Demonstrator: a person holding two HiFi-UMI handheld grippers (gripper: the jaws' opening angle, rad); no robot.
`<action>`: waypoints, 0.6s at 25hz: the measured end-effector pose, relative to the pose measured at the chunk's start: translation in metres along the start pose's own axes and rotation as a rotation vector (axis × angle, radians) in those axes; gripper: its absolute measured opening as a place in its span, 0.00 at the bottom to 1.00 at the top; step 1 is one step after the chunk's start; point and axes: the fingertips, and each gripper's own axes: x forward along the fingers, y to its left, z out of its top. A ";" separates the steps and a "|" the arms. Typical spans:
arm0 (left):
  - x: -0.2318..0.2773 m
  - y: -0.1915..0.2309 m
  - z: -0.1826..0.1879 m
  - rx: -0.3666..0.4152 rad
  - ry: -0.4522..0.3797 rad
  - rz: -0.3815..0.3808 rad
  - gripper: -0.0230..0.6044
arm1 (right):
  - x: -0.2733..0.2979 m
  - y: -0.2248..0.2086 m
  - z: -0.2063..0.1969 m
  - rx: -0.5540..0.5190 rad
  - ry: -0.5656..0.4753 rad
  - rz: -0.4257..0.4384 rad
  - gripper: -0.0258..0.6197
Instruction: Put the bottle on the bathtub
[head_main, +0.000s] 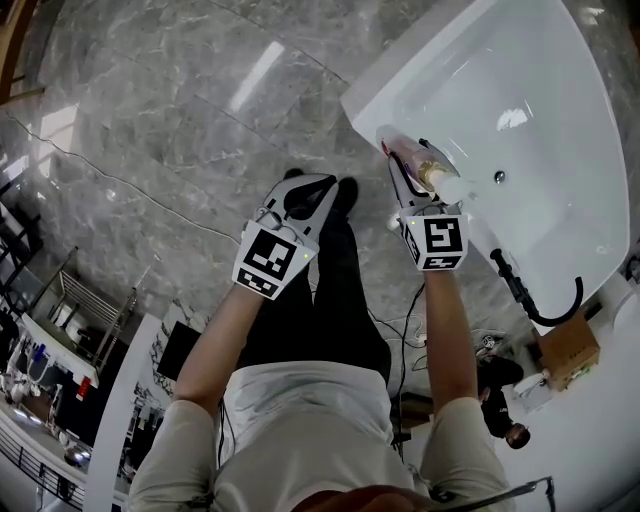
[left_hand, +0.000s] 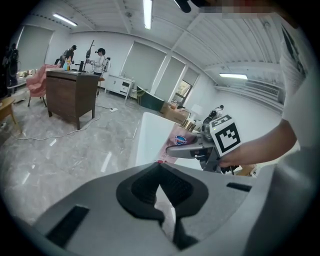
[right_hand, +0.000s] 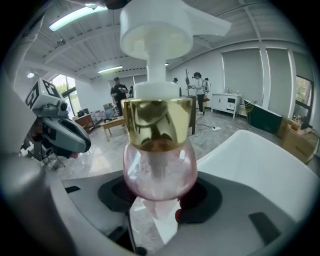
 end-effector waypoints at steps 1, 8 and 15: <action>0.002 0.002 -0.003 -0.004 0.002 0.001 0.04 | 0.004 0.000 -0.002 -0.010 0.003 0.002 0.41; 0.011 0.009 -0.011 -0.029 0.005 0.008 0.04 | 0.024 -0.003 -0.014 -0.048 0.022 0.006 0.41; 0.016 0.013 -0.020 -0.047 0.007 0.005 0.04 | 0.033 0.005 -0.016 -0.132 0.013 0.010 0.41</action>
